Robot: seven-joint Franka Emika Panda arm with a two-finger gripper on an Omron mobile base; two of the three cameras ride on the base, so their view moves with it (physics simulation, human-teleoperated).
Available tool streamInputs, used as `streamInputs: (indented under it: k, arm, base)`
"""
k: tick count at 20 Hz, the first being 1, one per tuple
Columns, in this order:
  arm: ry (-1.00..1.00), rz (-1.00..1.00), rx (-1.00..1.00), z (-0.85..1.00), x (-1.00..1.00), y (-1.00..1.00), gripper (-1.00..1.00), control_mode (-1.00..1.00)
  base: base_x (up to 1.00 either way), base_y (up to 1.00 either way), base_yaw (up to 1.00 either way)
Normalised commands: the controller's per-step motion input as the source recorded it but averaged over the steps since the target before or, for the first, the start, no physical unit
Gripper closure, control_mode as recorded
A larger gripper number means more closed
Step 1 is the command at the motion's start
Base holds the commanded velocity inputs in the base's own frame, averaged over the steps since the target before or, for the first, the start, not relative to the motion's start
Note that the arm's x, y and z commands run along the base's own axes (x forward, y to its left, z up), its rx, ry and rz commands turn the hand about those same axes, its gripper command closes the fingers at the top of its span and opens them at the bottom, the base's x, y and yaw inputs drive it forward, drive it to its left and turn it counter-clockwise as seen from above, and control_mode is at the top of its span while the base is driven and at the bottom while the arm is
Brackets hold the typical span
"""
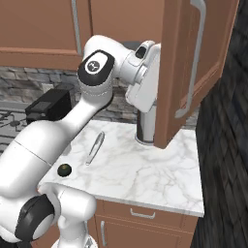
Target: Pick the pan from the cabinet and place it on the stove. Then turn on the stove burner for the pan.
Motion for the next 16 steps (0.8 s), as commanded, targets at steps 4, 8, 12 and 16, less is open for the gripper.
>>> streamInputs:
  k: [4, 8, 12, 16]
  arm:
    - [0.01, -0.05, 0.06, 0.0, 0.01, -0.61, -1.0, -1.0]
    - [0.0, -0.03, 0.04, 0.0, 0.0, -0.47, -1.0, -1.0]
    - [-0.03, 0.0, 0.01, -0.01, 0.0, -0.12, -1.0, -1.0]
    - [-0.17, 0.0, 0.01, 0.0, -0.03, 0.29, -1.0, -1.0]
  base:
    - [0.0, 0.0, 0.0]
    - [0.0, 0.0, 0.0]
    - [0.0, 0.0, 0.0]
    - [0.0, 0.0, 0.0]
